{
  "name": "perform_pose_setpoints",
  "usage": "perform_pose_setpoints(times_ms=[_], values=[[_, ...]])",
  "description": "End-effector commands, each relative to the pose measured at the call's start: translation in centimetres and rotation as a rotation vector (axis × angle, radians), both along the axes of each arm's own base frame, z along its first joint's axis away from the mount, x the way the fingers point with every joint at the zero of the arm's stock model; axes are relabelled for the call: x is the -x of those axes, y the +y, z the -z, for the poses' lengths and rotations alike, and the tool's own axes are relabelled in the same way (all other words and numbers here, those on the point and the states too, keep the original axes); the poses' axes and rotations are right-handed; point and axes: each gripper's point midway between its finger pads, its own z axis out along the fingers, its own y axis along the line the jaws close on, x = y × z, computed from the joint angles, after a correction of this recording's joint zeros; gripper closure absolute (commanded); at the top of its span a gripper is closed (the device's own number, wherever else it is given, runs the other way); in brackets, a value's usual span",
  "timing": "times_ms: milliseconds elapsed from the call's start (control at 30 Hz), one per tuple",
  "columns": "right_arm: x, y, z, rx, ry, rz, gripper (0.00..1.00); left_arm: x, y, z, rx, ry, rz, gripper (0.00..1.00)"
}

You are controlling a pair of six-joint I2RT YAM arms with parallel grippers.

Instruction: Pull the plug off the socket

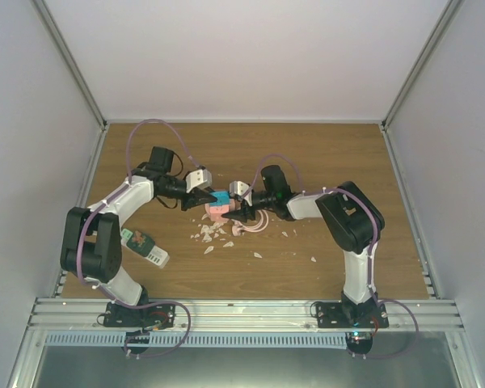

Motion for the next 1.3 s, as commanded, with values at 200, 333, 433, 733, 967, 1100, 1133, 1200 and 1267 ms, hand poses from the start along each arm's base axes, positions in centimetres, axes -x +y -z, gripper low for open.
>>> perform_pose_setpoints(times_ms=[200,333,433,733,967,1100,1133,1200,1267], values=[[-0.8,-1.2,4.0,0.097,0.071,0.069,0.70,0.7,-1.2,-6.4,0.193,-0.099,0.089,0.99],[-0.9,-1.3,3.9,0.091,0.079,0.066,0.68,0.6,-0.9,-6.3,0.176,-0.102,0.079,1.00],[-0.9,-1.3,3.4,0.081,0.074,0.062,0.63,0.1,-0.2,-6.2,0.159,-0.102,0.055,1.00],[-1.3,-0.7,-0.2,0.033,0.035,0.049,0.30,-0.1,1.1,-7.4,0.163,-0.077,0.004,1.00],[-1.2,-0.4,-4.2,0.007,0.006,0.017,0.02,1.0,1.2,-8.7,0.198,-0.042,0.001,1.00],[-1.3,-0.6,-6.6,-0.008,-0.022,0.023,0.00,1.8,1.3,-9.5,0.216,-0.023,0.006,1.00],[-1.3,-0.7,-7.2,-0.010,-0.027,0.026,0.00,2.0,1.3,-9.8,0.220,-0.021,0.008,1.00],[-1.1,-1.1,-8.3,-0.015,-0.037,0.036,0.00,2.6,1.2,-10.6,0.237,-0.013,0.017,1.00],[-1.1,-1.8,-9.3,-0.014,-0.043,0.060,0.00,3.4,1.2,-11.5,0.262,0.003,0.033,1.00]])
